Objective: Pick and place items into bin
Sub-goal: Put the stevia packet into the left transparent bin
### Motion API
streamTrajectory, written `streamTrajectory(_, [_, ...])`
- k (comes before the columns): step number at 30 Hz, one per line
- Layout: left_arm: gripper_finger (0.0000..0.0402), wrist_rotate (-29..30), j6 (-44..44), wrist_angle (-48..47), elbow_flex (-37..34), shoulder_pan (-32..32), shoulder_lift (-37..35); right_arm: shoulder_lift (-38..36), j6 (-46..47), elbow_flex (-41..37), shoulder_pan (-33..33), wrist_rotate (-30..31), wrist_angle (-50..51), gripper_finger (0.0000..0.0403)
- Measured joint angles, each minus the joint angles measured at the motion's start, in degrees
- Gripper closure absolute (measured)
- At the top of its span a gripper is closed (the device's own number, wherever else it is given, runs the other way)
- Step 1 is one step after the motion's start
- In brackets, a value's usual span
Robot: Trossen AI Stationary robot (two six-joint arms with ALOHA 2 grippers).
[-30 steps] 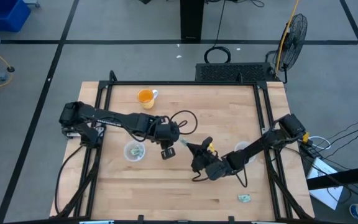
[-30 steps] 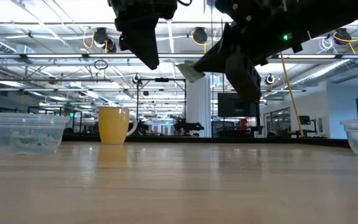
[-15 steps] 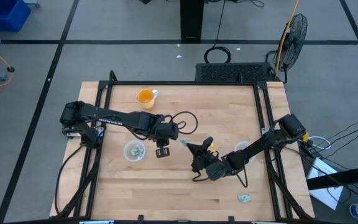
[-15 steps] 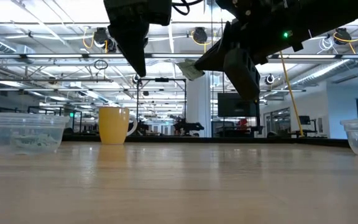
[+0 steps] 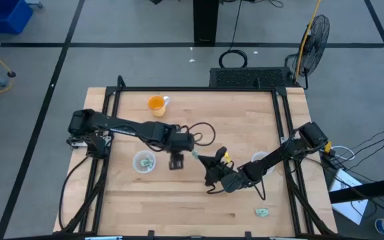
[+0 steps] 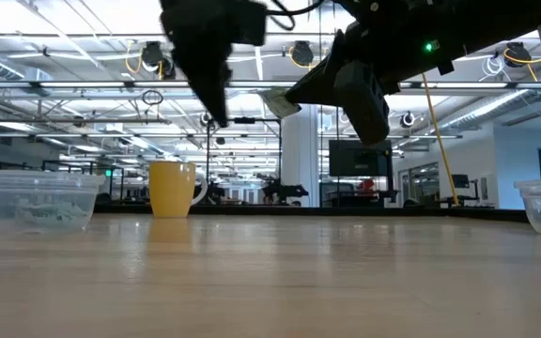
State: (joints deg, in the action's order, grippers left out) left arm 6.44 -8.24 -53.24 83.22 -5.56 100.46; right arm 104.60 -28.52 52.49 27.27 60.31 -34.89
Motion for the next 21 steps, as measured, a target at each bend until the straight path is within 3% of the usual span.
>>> streamTrajectory(3, [0.0163,-8.09,-3.22,8.09,-0.02,-0.06,-0.01,0.00,1.67,0.00,-0.20,-0.05,1.29,0.0403])
streamTrajectory(6, [0.0161,-10.77,-3.82,14.99,0.04,-0.33,-0.06,0.00,1.81,-0.02,-0.53,1.64,1.72,0.0403])
streamTrajectory(10, [0.0160,-10.66,-1.97,19.40,0.02,-0.44,-0.06,0.00,1.91,-0.02,-0.70,1.02,1.02,0.0403])
streamTrajectory(17, [0.0160,-4.74,-0.45,12.11,0.02,-0.20,-0.06,0.00,1.93,-0.02,-0.14,0.64,1.83,0.0403])
streamTrajectory(21, [0.0160,-1.35,1.76,12.40,0.00,-0.17,-0.06,0.00,3.54,-0.02,-0.16,-5.44,2.85,0.0403])
